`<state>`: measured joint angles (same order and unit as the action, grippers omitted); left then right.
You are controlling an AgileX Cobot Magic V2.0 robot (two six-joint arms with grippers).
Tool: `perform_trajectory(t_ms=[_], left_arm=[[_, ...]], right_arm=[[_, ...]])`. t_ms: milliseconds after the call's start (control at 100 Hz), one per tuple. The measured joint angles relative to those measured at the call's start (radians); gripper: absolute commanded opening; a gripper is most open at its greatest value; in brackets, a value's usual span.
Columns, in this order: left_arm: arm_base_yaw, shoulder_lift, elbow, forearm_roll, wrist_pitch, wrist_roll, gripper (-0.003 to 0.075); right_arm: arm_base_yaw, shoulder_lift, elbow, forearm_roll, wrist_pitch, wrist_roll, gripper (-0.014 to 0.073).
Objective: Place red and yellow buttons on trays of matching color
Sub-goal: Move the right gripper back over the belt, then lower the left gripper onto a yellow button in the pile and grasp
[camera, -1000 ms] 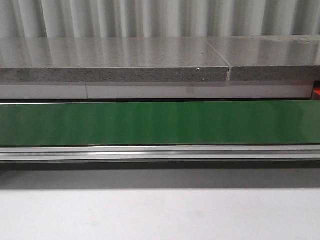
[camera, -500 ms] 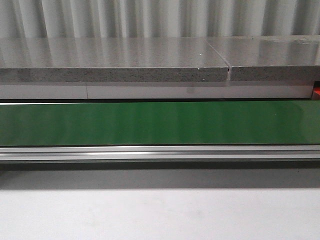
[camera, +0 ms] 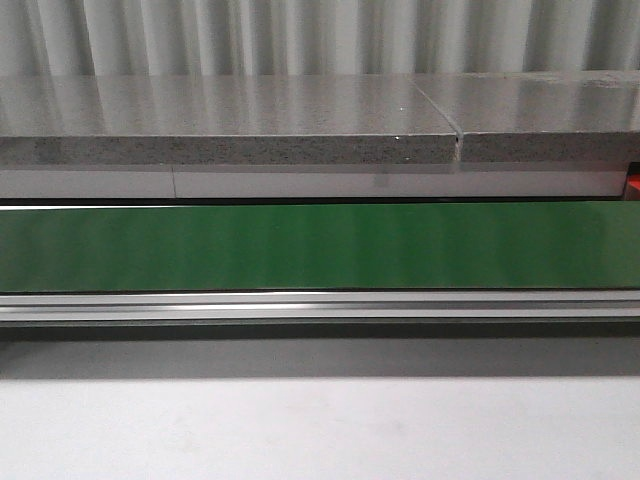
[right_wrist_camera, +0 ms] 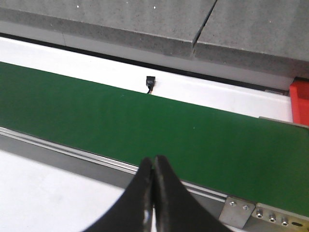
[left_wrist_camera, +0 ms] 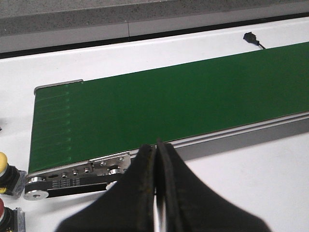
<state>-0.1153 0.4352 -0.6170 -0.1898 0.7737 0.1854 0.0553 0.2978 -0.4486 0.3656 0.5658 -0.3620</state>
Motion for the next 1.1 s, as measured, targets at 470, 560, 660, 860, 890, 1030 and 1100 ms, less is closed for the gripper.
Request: perform_trajectory(t_ms=[470, 560, 660, 860, 890, 1030, 1100], left_arm=[[0.013, 0.173, -0.079, 0.054, -0.025, -0.101, -0.002], [0.047, 0.273, -0.133, 0.085, -0.025, -0.171, -0.0019], [0.1, 0.388, -0.194, 0.101, -0.012, -0.198, 0.0034], [0.229, 0.571, -0.295, 0.105, -0.004, -0.21, 0.0388], [0.246, 0.592, -0.306, 0.105, -0.004, -0.21, 0.0457], [0.335, 0.689, -0.358, 0.105, -0.002, -0.21, 0.0569], [0.379, 0.741, -0.388, 0.107, 0.009, -0.211, 0.0566]], right_arm=[[0.0, -0.027, 0.0, 0.0, 0.012, 0.0, -0.0066], [0.0, -0.027, 0.0, 0.0, 0.012, 0.0, -0.0066], [0.0, -0.027, 0.0, 0.0, 0.012, 0.0, -0.0066], [0.0, -0.027, 0.0, 0.0, 0.012, 0.0, -0.0066], [0.0, -0.027, 0.0, 0.0, 0.012, 0.0, -0.0066], [0.0, -0.027, 0.0, 0.0, 0.012, -0.002, -0.0066], [0.0, -0.027, 0.0, 0.0, 0.012, -0.002, -0.0066]])
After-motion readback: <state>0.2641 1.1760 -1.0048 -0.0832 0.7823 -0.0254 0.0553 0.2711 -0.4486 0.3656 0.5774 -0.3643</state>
